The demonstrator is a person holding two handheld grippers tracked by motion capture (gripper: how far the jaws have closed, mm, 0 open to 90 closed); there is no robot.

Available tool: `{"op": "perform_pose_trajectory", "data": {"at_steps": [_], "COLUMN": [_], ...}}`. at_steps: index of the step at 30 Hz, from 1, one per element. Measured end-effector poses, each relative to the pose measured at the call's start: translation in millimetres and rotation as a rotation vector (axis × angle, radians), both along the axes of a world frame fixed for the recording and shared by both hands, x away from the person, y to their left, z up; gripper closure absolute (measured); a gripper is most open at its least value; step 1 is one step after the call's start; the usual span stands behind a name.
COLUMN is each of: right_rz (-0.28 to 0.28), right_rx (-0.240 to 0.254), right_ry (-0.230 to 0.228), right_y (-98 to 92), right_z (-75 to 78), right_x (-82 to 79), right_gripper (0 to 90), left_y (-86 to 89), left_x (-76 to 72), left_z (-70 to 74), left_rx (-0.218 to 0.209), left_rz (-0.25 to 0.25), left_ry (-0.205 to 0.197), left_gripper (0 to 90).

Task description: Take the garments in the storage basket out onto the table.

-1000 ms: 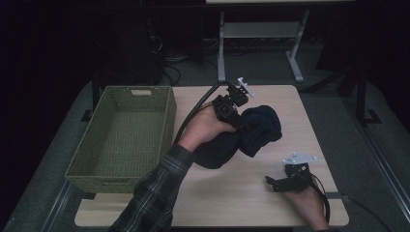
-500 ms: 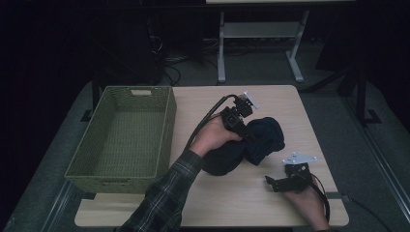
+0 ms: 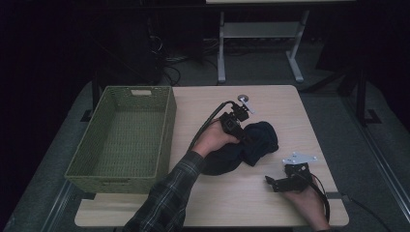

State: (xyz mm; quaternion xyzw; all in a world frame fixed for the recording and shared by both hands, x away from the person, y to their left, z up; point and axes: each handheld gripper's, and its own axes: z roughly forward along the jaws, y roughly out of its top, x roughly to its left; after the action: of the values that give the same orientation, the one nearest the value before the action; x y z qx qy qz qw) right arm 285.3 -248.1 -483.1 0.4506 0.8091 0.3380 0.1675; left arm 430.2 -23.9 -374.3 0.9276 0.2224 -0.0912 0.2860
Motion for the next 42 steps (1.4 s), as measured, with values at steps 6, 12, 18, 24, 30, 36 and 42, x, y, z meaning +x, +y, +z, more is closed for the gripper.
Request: {"op": "perform_pose_trajectory", "data": {"at_steps": [6, 12, 18, 24, 30, 36, 42], "right_rz": [0.002, 0.003, 0.001, 0.003, 0.0, 0.001, 0.002], "right_rx": [-0.002, -0.001, 0.002, -0.001, 0.001, 0.0, -0.001], "right_ry": [-0.003, -0.005, -0.008, -0.006, -0.001, -0.001, -0.003], "right_y": [-0.2, -0.2, 0.1, -0.2, 0.0, -0.1, -0.1], "right_z": [0.0, -0.2, -0.6, -0.3, -0.1, -0.2, -0.2], "right_x": [0.2, 0.3, 0.3, 0.3, 0.0, 0.1, 0.2], "right_gripper": [0.6, 0.7, 0.6, 0.7, 0.7, 0.7, 0.6], "left_y": [5.1, 9.6, 11.4, 13.5, 22.9, 38.1, 51.8], "left_x": [11.4, 20.5, 24.4, 19.3, 13.1, 1.7, -19.4], "left_z": [-14.2, -24.9, -30.8, -20.5, -1.5, 25.3, 45.9], "left_rx": [-0.015, -0.038, -0.044, -0.044, -0.078, -0.104, -0.125], "left_rz": [0.019, 0.044, 0.053, 0.033, 0.05, 0.058, 0.044], "left_ry": [0.022, 0.047, 0.047, 0.01, -0.051, -0.118, -0.136], "left_gripper": [65.5, 64.1, 58.9, 45.3, 36.7, 33.8, 45.8]}}
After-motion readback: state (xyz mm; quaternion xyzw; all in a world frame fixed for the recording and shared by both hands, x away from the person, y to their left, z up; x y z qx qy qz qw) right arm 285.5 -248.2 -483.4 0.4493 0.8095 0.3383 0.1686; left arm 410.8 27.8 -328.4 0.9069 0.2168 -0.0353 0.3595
